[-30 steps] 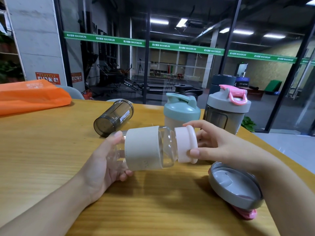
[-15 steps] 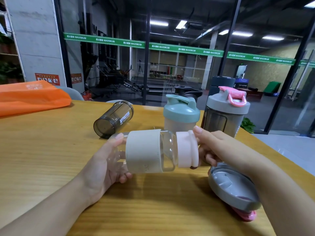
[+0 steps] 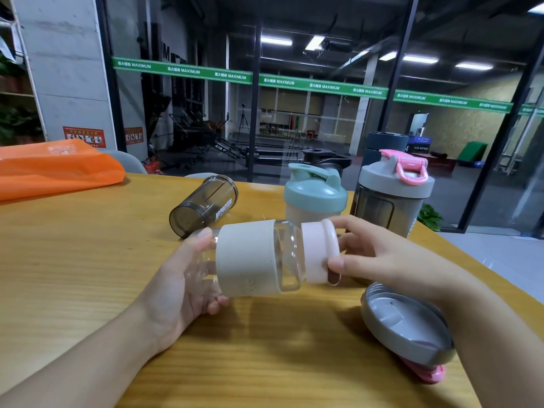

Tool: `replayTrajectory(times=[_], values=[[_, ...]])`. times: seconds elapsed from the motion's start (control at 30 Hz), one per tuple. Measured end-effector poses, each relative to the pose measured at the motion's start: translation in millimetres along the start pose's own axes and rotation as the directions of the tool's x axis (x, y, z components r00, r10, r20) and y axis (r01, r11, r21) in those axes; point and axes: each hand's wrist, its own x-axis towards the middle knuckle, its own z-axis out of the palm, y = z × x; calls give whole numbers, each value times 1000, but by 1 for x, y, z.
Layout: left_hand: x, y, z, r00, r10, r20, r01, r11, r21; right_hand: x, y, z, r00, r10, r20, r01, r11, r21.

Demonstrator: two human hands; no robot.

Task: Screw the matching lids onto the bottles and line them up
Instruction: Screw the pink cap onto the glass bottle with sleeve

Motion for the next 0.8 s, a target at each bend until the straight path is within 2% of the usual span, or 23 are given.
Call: replayTrajectory(times=[0.1,0.43,0.6,0.8], values=[[0,0,0,1000,10,13,-10,1000,8,0,-5,5,999,16,-35,-19,997,-78],[0,-1,-1,999,25,30,-26,999,19,0,-10,7,995,74,-63,-81,991,-109],[1,-1,-1,999,30,30,-30,1000,2,1,1,2,999,-38,-30,37,999,-27],[3,-1,-1,1000,9,-1,-9,1000,-9,1,4,-1,992,-127,11,128,991,-35]])
